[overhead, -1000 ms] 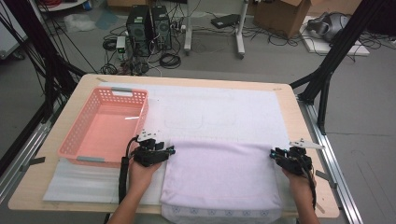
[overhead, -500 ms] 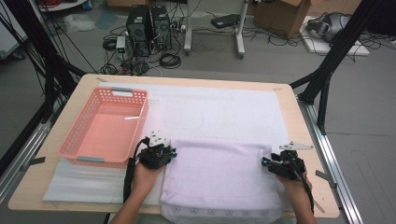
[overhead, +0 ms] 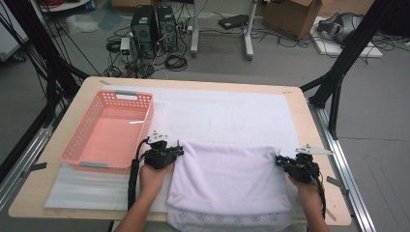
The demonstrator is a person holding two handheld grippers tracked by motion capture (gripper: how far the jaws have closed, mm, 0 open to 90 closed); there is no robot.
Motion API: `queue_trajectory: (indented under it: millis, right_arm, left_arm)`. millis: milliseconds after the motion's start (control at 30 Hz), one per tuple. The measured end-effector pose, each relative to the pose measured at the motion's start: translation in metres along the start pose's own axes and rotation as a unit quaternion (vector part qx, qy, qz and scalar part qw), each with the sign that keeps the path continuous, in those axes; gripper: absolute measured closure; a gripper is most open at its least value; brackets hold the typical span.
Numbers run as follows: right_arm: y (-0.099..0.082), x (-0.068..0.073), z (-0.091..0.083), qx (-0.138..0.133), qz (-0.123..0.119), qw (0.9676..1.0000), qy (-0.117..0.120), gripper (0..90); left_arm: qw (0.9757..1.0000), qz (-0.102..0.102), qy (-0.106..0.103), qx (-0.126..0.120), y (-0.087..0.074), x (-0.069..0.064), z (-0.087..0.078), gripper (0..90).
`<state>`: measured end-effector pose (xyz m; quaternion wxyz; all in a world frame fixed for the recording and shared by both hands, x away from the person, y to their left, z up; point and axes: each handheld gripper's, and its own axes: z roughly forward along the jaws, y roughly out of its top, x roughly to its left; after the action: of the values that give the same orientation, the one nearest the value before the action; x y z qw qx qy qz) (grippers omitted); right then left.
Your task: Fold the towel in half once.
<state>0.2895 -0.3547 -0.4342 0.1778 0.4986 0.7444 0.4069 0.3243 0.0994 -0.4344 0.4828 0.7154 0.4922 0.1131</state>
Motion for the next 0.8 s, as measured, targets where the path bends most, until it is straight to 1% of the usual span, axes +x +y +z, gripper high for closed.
queue_trajectory:
  millis: [33,67,133,167,233,267,300,400,433,500,567,600,633,667,733,800]
  right_arm:
    - [0.003,-0.001,0.000,-0.005,0.003,1.0000,0.000,85.3]
    - [0.006,-0.003,0.001,-0.010,0.007,0.9999,0.000,85.3]
    - [0.010,-0.009,0.003,-0.027,0.023,0.9994,0.001,85.3]
    - [0.013,-0.013,0.004,-0.031,0.027,0.9992,-0.002,85.3]
    - [0.018,-0.018,0.006,-0.039,0.028,0.9988,-0.005,85.3]
    - [0.021,-0.021,0.007,-0.042,0.027,0.9987,-0.009,85.3]
    - [0.024,-0.023,0.009,-0.044,0.025,0.9987,-0.012,85.2]
    - [0.035,-0.030,0.015,-0.048,0.023,0.9985,-0.016,85.2]
    - [0.039,-0.032,0.017,-0.047,0.018,0.9986,-0.018,85.2]
    - [0.046,-0.034,0.023,-0.048,0.015,0.9984,-0.025,85.2]
    - [0.053,-0.035,0.029,-0.047,0.011,0.9984,-0.028,85.2]
    - [0.056,-0.036,0.032,-0.047,0.010,0.9984,-0.030,85.2]
    - [0.059,-0.037,0.035,-0.048,0.012,0.9983,-0.032,85.2]
    - [0.062,-0.039,0.038,-0.050,0.016,0.9981,-0.032,85.2]
    - [0.064,-0.041,0.043,-0.044,0.022,0.9982,-0.034,85.1]
    - [0.062,-0.043,0.049,-0.026,0.022,0.9986,-0.040,84.7]
  left_arm:
    - [1.0000,0.001,0.003,0.001,0.005,0.001,0.001,85.6]
    - [1.0000,-0.002,0.005,-0.004,0.011,0.003,0.002,85.6]
    - [0.9997,-0.017,0.004,-0.016,0.021,0.008,0.003,85.6]
    - [0.9996,-0.019,0.007,-0.021,0.027,0.009,0.005,85.6]
    - [0.9994,-0.013,0.009,-0.029,0.037,0.011,0.007,85.7]
    - [0.9995,-0.008,0.007,-0.030,0.042,0.012,0.009,85.6]
    - [0.9991,-0.008,0.006,-0.041,0.046,0.012,0.011,85.6]
    - [0.9992,-0.003,0.009,-0.038,0.056,0.019,0.021,85.6]
    - [0.9992,-0.004,0.007,-0.040,0.059,0.021,0.024,85.5]
    - [0.9990,-0.006,0.011,-0.042,0.063,0.025,0.029,85.5]
    - [0.9990,-0.002,0.014,-0.042,0.067,0.029,0.033,85.5]
    - [0.9988,-0.004,0.015,-0.046,0.067,0.031,0.034,85.5]
    - [0.9988,-0.012,0.014,-0.045,0.067,0.032,0.035,85.5]
    - [0.9990,-0.018,0.015,-0.037,0.066,0.033,0.037,85.5]
    - [0.9995,-0.019,0.017,-0.017,0.062,0.031,0.040,85.3]
    - [0.9994,-0.020,0.025,-0.011,0.057,0.029,0.043,83.8]
